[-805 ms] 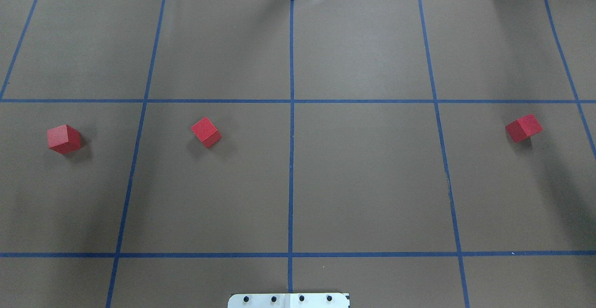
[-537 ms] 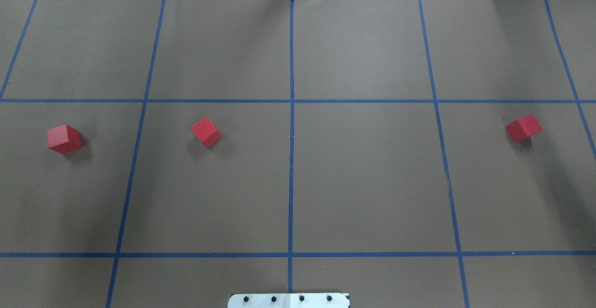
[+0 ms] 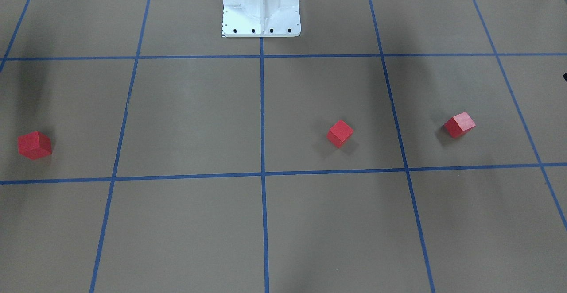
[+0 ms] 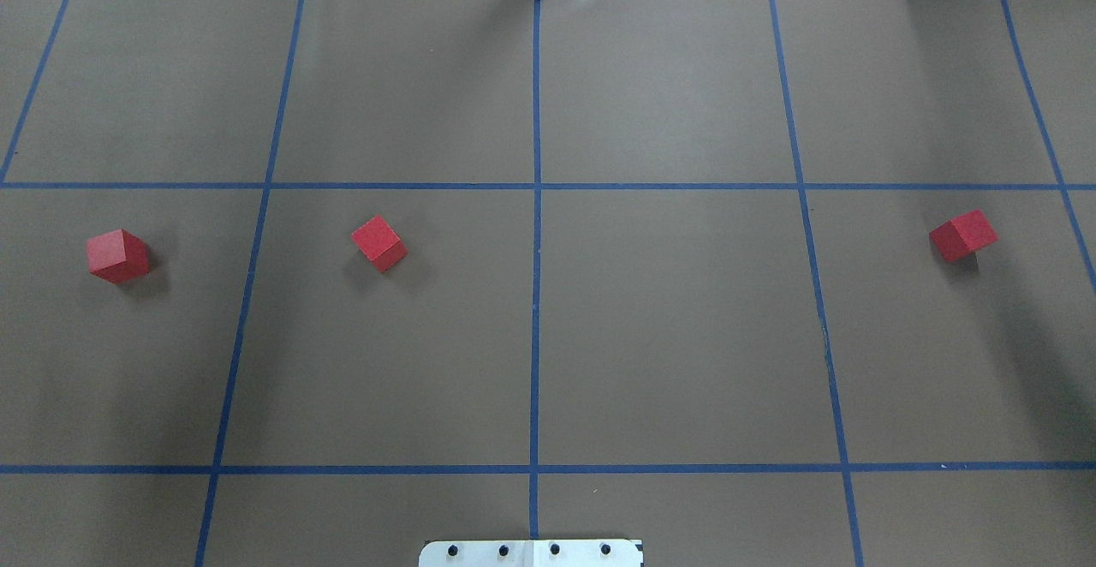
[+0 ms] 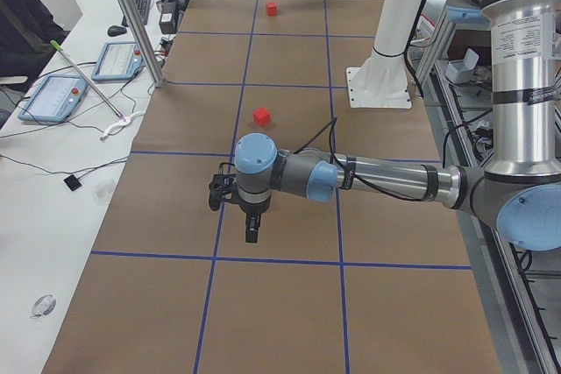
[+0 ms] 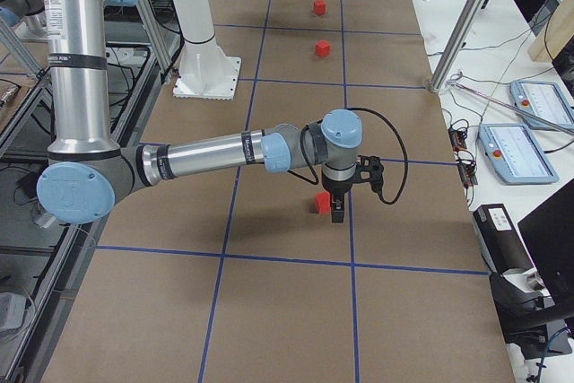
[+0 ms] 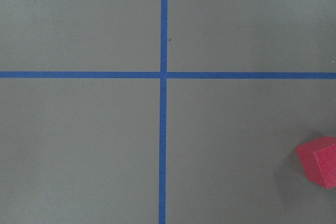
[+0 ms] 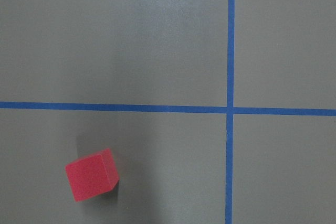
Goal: Form red blocks into L shape at center
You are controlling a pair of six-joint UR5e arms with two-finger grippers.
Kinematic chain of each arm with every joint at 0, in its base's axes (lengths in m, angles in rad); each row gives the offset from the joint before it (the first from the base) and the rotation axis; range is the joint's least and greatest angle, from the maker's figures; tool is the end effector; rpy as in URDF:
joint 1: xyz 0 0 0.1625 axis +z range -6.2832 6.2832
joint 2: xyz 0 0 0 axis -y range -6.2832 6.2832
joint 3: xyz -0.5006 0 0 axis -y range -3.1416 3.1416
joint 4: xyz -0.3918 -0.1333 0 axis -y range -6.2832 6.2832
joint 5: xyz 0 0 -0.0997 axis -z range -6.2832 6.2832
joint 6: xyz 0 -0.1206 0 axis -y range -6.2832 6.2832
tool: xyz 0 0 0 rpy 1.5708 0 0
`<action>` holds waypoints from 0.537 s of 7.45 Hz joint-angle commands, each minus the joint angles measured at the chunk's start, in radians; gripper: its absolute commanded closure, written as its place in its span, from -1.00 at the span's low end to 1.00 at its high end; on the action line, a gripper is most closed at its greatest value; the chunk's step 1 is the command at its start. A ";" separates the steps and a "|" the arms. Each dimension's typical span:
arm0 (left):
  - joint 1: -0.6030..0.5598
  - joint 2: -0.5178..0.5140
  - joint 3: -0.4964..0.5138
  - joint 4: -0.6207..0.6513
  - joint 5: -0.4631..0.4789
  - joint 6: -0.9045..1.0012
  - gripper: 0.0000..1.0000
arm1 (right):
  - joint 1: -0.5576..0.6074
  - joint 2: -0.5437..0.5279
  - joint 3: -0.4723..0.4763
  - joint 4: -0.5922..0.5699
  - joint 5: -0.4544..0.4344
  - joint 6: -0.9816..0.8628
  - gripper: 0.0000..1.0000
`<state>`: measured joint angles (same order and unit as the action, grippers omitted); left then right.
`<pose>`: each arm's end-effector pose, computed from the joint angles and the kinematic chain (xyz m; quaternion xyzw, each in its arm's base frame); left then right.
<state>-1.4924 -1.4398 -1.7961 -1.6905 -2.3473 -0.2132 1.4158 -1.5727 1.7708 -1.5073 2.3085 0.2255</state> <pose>-0.0141 -0.4428 0.6848 0.0431 0.3868 -0.0216 0.9209 -0.0260 -0.5046 0.6464 0.0519 -0.3740 -0.0144 0.9259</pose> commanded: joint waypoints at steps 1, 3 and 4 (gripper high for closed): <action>0.001 -0.002 0.015 -0.006 -0.021 -0.047 -1.00 | -0.090 -0.004 -0.005 0.022 -0.001 0.014 -1.00; 0.001 -0.001 0.011 -0.012 -0.087 -0.061 -1.00 | -0.212 0.000 -0.005 0.060 -0.021 0.018 -1.00; 0.001 -0.002 0.009 -0.012 -0.087 -0.069 -1.00 | -0.244 0.000 -0.005 0.064 -0.055 0.021 -1.00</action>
<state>-1.4912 -1.4412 -1.7845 -1.7017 -2.4183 -0.2723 1.2306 -1.5730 1.7657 -1.4585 2.2867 0.2439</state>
